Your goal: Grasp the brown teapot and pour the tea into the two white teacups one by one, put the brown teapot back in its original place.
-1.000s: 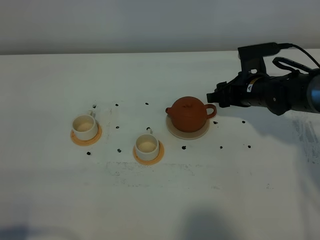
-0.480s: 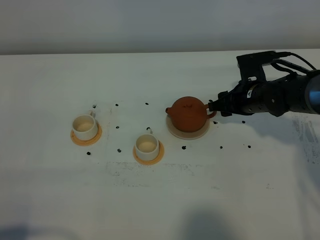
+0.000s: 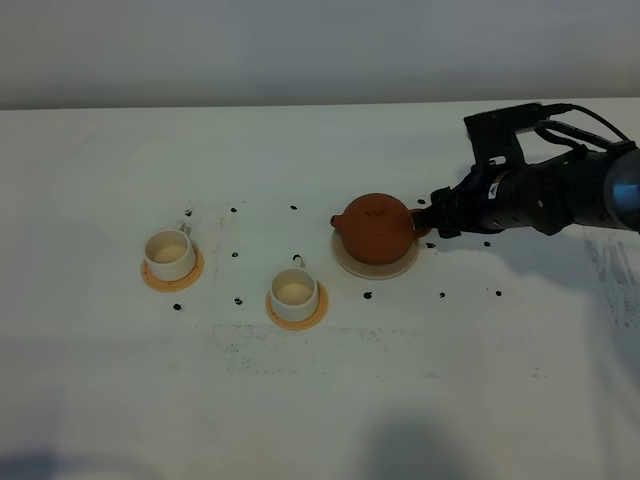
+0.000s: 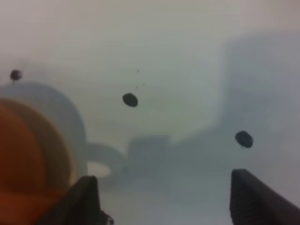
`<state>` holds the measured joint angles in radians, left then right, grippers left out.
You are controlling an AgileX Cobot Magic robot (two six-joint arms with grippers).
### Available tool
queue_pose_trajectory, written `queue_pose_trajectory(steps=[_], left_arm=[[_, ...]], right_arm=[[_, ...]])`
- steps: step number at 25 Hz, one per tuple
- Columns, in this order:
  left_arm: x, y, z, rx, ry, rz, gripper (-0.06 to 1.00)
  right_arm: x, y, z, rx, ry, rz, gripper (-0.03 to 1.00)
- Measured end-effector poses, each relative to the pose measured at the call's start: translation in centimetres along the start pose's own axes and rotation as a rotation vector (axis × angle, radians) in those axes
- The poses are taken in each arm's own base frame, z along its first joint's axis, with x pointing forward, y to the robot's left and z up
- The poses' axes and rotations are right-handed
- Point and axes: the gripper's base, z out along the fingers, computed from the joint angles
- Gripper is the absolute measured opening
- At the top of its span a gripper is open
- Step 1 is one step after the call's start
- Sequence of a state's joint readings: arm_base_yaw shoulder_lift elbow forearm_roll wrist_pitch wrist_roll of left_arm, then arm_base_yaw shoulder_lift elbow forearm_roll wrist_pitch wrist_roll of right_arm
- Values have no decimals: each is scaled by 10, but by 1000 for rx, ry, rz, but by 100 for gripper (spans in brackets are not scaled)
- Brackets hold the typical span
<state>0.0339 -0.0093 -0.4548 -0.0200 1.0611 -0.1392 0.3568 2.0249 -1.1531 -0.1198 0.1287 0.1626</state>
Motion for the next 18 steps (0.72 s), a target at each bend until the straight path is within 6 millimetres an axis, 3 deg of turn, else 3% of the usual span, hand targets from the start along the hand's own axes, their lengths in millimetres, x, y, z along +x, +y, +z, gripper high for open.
queue_pose_trajectory(steps=[18], left_arm=[[0, 0, 0, 0, 0, 0, 68]], right_arm=[[3, 3, -5, 3, 60, -128, 59]])
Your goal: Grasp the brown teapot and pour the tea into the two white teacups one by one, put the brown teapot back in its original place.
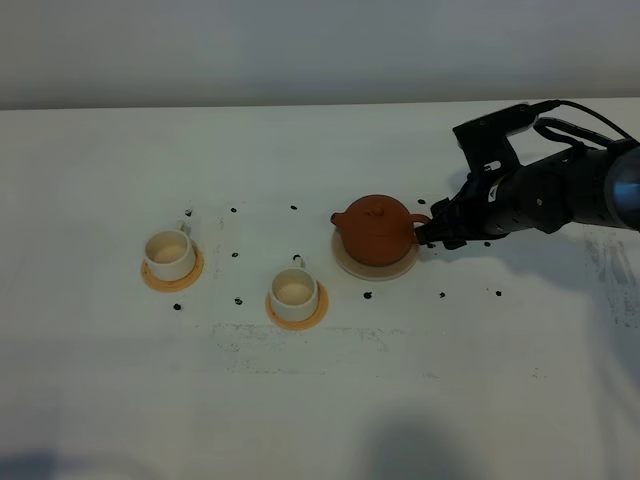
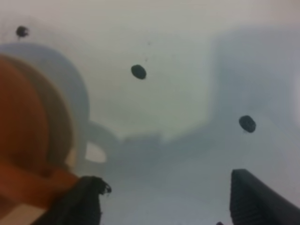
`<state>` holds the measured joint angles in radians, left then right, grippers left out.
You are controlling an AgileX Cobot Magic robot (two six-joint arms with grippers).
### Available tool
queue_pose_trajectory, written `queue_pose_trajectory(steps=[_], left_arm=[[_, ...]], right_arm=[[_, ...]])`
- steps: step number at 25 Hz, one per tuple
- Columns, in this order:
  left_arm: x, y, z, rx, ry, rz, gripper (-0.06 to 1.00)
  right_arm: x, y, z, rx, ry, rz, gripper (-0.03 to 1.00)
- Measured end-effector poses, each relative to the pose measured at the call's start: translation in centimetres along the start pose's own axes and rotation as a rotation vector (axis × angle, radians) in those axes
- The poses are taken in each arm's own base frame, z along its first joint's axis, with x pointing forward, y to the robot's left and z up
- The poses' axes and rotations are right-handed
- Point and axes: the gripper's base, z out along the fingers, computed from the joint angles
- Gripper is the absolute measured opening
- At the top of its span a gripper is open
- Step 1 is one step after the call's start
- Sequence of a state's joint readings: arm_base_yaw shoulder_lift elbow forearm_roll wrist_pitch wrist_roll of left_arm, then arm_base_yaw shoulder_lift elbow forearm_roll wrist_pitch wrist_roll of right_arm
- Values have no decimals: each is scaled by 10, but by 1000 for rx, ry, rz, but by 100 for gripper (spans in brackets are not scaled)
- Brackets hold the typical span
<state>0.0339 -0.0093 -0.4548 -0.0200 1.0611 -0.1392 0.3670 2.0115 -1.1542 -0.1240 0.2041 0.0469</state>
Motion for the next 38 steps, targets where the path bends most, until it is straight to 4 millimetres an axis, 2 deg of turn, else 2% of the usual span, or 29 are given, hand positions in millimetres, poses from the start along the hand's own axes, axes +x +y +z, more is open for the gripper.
queue_pose_trajectory(steps=[27, 38], left_arm=[[0, 0, 0, 1, 0, 0, 68], [0, 0, 0, 1, 0, 0, 68]], right_arm=[[-1, 9, -3, -14, 4, -238, 58], [-1, 17, -6, -40, 11, -270, 57]])
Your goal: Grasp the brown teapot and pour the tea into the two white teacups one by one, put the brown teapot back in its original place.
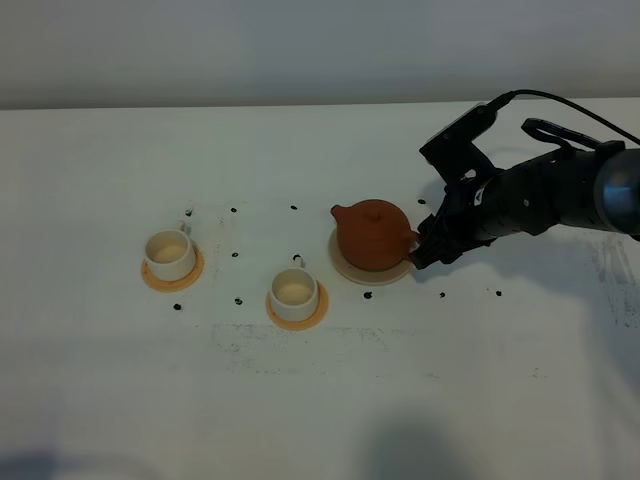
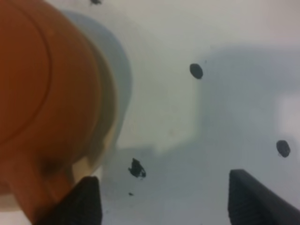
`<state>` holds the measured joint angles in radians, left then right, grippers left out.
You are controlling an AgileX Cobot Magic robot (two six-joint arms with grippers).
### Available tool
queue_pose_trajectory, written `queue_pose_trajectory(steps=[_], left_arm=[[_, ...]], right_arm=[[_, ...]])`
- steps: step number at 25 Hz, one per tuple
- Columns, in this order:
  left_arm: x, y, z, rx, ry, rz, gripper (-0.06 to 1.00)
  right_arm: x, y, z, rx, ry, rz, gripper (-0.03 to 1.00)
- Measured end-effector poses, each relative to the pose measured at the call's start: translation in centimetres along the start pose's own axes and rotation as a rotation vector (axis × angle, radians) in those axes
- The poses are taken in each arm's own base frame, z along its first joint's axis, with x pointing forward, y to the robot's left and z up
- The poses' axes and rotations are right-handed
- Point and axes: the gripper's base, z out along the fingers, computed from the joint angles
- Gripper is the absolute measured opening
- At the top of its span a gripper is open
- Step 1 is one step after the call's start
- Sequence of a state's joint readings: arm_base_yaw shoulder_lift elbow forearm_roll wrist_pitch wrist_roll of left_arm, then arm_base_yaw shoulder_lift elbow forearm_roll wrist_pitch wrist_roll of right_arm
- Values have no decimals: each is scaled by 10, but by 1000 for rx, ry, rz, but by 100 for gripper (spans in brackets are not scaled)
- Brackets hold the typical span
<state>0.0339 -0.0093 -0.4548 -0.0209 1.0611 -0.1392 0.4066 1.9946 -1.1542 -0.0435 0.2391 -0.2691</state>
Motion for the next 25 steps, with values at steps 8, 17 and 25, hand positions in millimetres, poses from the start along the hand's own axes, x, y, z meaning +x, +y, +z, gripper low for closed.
queue_pose_trajectory(steps=[8, 17, 25], left_arm=[[0, 0, 0, 0, 0, 0, 68], [0, 0, 0, 0, 0, 0, 68], [0, 0, 0, 0, 0, 0, 68]], right_arm=[[-1, 4, 0, -17, 3, -32, 57], [1, 6, 0, -31, 17, -68, 57], [0, 7, -1, -50, 32, -96, 57]])
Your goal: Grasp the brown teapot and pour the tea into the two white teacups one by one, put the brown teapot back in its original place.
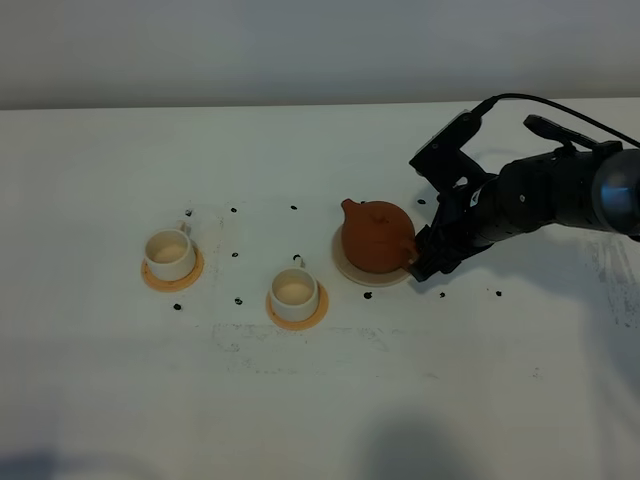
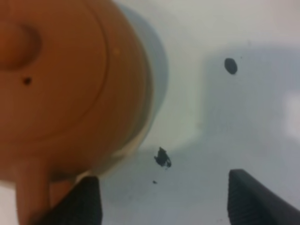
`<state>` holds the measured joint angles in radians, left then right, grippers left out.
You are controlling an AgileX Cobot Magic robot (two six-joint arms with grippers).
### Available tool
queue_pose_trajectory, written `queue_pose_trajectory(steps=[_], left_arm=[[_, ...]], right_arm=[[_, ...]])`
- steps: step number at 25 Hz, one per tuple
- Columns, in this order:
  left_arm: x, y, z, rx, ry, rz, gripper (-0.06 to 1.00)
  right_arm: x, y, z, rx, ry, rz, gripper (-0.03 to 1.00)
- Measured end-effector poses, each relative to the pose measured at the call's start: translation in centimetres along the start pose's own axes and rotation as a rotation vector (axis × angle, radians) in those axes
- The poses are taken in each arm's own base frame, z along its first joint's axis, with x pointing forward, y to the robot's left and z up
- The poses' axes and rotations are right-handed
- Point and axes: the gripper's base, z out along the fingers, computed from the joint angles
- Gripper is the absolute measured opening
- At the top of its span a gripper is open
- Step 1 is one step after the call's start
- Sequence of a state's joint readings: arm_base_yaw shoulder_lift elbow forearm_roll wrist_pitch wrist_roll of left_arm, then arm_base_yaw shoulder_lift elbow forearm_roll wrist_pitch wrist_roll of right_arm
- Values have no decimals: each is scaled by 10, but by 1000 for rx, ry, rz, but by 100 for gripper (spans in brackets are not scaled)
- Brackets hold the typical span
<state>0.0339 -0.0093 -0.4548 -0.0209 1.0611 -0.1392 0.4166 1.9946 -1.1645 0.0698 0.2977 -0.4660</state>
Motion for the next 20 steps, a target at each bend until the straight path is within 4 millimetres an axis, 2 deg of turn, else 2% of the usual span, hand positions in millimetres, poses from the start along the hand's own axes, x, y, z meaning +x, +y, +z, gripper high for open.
queue_pose_trajectory(steps=[8, 20], left_arm=[[0, 0, 0, 0, 0, 0, 68], [0, 0, 0, 0, 0, 0, 68]], right_arm=[[-11, -2, -6, -38, 13, -14, 57], [-10, 3, -6, -90, 24, -30, 57]])
